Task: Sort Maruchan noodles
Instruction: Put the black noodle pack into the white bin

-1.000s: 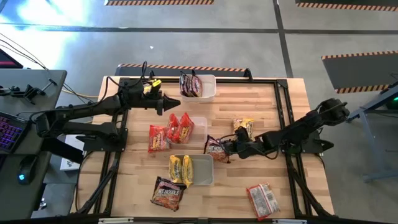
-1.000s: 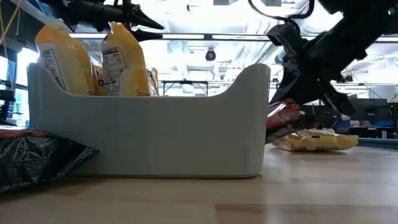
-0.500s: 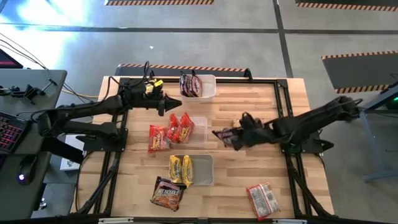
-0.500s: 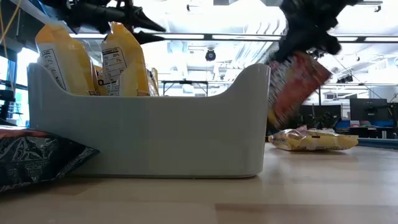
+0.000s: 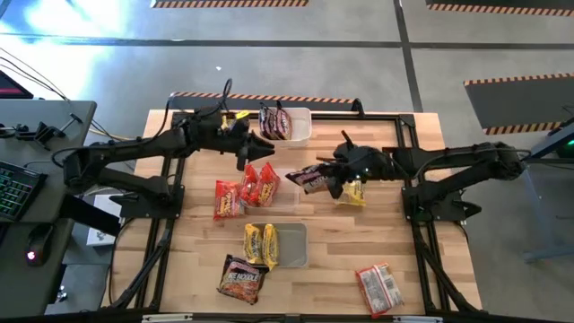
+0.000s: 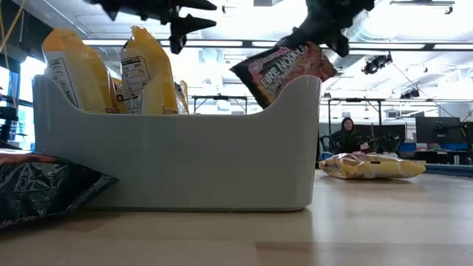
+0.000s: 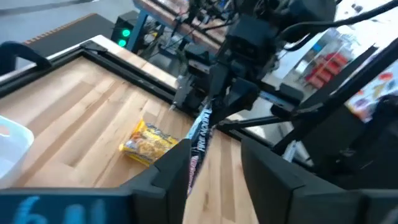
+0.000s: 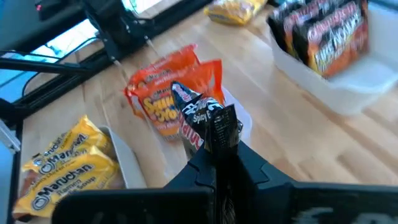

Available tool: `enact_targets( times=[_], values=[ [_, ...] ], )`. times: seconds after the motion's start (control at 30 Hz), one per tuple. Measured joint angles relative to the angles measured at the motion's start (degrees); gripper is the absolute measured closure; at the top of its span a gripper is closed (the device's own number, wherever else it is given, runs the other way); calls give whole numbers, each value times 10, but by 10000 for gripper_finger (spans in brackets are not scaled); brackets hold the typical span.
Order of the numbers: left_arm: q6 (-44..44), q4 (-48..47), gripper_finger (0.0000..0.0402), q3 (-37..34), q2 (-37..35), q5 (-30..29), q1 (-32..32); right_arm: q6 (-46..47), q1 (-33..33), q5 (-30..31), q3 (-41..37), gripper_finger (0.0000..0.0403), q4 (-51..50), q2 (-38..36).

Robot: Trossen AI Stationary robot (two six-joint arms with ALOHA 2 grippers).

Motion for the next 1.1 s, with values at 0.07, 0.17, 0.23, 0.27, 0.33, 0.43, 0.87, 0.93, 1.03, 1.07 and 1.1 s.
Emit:
enact_targets(
  times=[0.07, 0.17, 0.23, 0.27, 0.33, 0.43, 0.87, 0.93, 1.03, 1.07, 1.1],
  values=[
    [14, -32, 251, 29, 18, -2, 0, -23, -12, -9, 0, 403, 14, 0],
    [32, -62, 226, 68, 43, -2, 0, -54, -31, -32, 0, 403, 34, 0],
    [39, -78, 211, 92, 56, -1, -1, -73, -44, -47, 0, 403, 47, 0],
    [45, -85, 205, 103, 63, 0, -2, -81, -50, -55, 0, 403, 54, 0],
    [55, -91, 193, 124, 76, 0, -7, -97, -59, -69, 0, 403, 64, 0],
    [54, -96, 180, 150, 94, 0, -17, -113, -71, -87, 0, 403, 69, 0],
    [141, -225, 174, 270, 213, -51, -59, -155, -108, -143, 0, 403, 110, 0],
    [154, -231, 174, 284, 225, -63, -63, -155, -114, -153, 0, 403, 113, 0],
    [172, -233, 174, 293, 235, -85, -68, -164, -118, -162, 0, 403, 120, 0],
    [178, -232, 174, 294, 237, -91, -69, -169, -118, -164, 0, 403, 123, 0],
    [184, -234, 174, 294, 238, -94, -69, -173, -118, -166, 0, 403, 126, 0]
  ],
)
